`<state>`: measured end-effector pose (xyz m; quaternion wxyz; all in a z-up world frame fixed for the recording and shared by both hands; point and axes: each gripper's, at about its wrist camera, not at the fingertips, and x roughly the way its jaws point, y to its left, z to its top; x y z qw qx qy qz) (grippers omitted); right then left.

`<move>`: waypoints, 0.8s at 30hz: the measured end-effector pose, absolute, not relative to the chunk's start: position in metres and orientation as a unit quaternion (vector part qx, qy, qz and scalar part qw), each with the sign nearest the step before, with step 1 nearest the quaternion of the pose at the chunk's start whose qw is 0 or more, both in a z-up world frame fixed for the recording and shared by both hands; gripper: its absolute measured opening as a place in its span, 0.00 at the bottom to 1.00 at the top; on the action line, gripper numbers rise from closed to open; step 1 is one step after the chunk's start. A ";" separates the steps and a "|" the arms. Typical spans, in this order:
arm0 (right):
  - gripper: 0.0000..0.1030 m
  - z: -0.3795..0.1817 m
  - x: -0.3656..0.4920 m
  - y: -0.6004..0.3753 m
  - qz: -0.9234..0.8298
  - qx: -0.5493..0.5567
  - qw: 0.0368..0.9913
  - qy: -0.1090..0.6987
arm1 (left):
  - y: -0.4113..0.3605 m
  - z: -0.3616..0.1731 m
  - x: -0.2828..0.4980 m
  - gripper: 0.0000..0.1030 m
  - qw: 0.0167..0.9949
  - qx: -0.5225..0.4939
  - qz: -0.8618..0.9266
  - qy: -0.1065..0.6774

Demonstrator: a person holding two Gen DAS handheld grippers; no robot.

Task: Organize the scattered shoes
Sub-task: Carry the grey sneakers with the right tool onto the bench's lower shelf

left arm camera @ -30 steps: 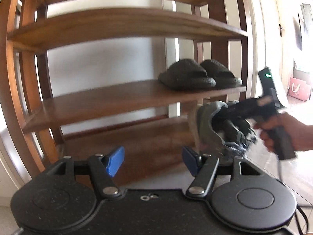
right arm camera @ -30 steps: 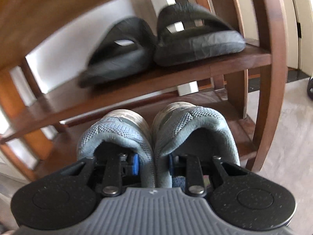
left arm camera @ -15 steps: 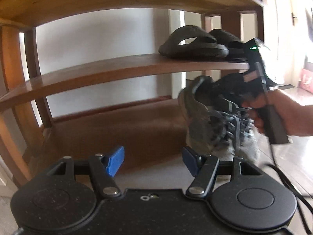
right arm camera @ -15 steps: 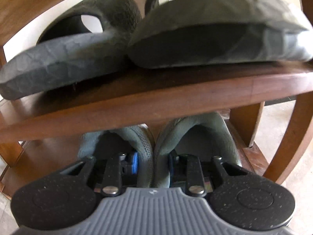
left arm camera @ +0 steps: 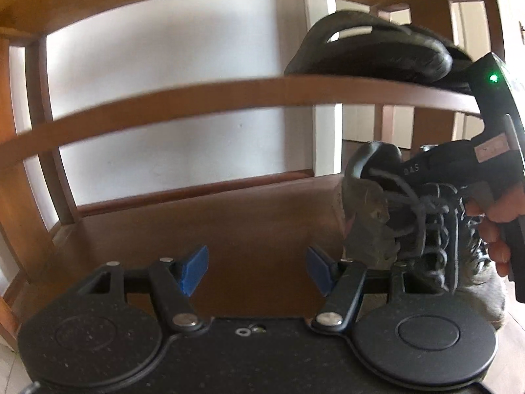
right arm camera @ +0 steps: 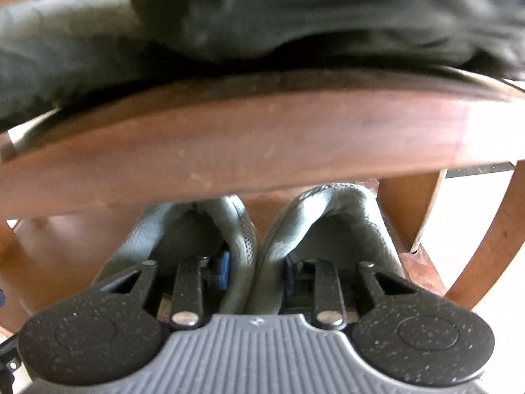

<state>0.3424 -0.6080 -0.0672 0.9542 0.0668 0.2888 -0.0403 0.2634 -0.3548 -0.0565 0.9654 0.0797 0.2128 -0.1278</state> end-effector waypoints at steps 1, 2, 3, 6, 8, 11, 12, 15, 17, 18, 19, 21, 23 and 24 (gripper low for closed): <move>0.36 -0.069 0.345 -0.608 -0.043 0.066 0.954 0.290 | -0.356 -0.058 0.265 0.64 0.965 0.081 -0.128 0.214; 0.37 -0.070 0.348 -0.609 -0.045 0.068 0.953 0.292 | -0.356 -0.059 0.266 0.64 0.965 0.083 -0.128 0.216; 0.37 -0.072 0.352 -0.609 -0.047 0.070 0.952 0.296 | -0.357 -0.060 0.267 0.64 0.964 0.084 -0.128 0.218; 0.41 -0.075 0.355 -0.607 -0.050 0.067 0.952 0.295 | -0.356 -0.065 0.267 0.64 0.962 0.087 -0.130 0.226; 0.42 -0.076 0.356 -0.606 -0.053 0.063 0.953 0.291 | -0.356 -0.068 0.267 0.64 0.960 0.086 -0.130 0.231; 0.46 -0.077 0.356 -0.603 -0.055 0.057 0.955 0.286 | -0.354 -0.068 0.263 0.64 0.959 0.078 -0.135 0.235; 0.47 -0.077 0.356 -0.602 -0.052 0.056 0.956 0.285 | -0.353 -0.067 0.260 0.64 0.959 0.072 -0.140 0.235; 0.52 -0.075 0.356 -0.602 -0.038 0.061 0.956 0.285 | -0.354 -0.065 0.251 0.64 0.957 0.065 -0.160 0.235; 0.55 -0.075 0.355 -0.603 -0.029 0.066 0.957 0.283 | -0.356 -0.064 0.242 0.64 0.953 0.059 -0.180 0.238; 0.56 -0.074 0.354 -0.604 -0.026 0.067 0.957 0.281 | -0.356 -0.064 0.238 0.64 0.951 0.054 -0.188 0.241; 0.58 -0.074 0.353 -0.604 -0.024 0.069 0.957 0.280 | -0.356 -0.063 0.233 0.64 0.949 0.051 -0.195 0.243; 0.63 -0.071 0.348 -0.606 -0.012 0.080 0.958 0.274 | -0.358 -0.064 0.226 0.64 0.945 0.054 -0.207 0.246; 0.66 -0.069 0.343 -0.608 -0.001 0.084 0.960 0.267 | -0.362 -0.066 0.222 0.64 0.944 0.061 -0.212 0.245; 0.66 -0.068 0.339 -0.609 0.005 0.083 0.962 0.261 | -0.363 -0.067 0.221 0.64 0.944 0.065 -0.214 0.244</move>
